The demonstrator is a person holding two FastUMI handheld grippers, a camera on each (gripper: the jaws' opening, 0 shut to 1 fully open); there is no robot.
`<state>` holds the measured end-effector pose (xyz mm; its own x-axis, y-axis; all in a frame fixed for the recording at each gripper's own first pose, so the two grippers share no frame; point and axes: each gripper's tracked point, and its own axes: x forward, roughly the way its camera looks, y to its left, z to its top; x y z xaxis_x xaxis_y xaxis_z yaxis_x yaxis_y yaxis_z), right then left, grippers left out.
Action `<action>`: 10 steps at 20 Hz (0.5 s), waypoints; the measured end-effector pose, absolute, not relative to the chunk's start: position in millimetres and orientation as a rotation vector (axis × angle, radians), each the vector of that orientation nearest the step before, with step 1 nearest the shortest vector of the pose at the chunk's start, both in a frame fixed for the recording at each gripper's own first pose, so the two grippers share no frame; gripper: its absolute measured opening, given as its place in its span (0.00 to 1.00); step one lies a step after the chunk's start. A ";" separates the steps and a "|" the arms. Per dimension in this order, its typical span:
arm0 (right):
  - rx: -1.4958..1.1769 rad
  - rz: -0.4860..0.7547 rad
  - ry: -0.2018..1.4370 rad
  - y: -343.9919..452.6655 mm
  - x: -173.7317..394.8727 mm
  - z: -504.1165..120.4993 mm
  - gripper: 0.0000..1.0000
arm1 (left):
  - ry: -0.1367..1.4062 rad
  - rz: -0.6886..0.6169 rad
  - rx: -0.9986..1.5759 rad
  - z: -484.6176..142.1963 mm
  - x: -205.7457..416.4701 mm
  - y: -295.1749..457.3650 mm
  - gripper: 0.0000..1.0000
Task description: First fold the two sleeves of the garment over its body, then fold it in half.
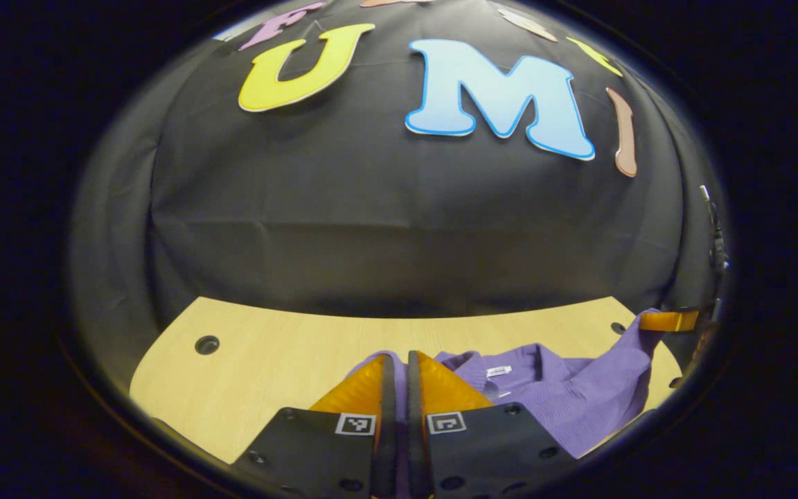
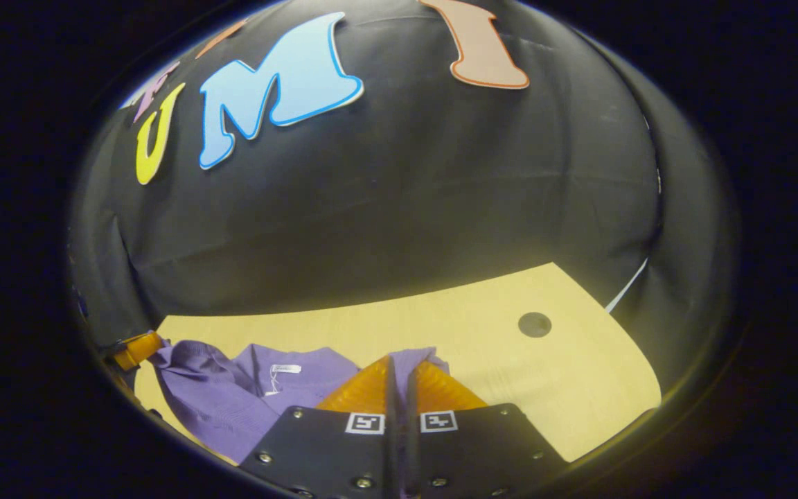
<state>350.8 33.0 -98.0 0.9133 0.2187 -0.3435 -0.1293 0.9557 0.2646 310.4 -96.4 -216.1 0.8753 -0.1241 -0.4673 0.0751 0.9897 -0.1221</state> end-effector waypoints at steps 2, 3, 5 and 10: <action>0.232 0.179 0.382 34.2 351.6 -98.9 0.04 | 0.489 -0.098 -0.092 -213.8 311.1 -98.6 0.23; 0.230 0.173 0.388 32.9 350.1 -99.2 0.06 | 0.494 -0.102 -0.095 -213.5 310.8 -101.2 0.28; 0.220 0.159 0.392 27.3 348.5 -98.4 0.24 | 0.499 -0.095 -0.092 -212.2 307.8 -104.2 0.61; 0.172 0.147 0.334 16.2 331.2 -72.0 0.78 | 0.454 -0.074 -0.108 -185.5 294.3 -106.1 0.91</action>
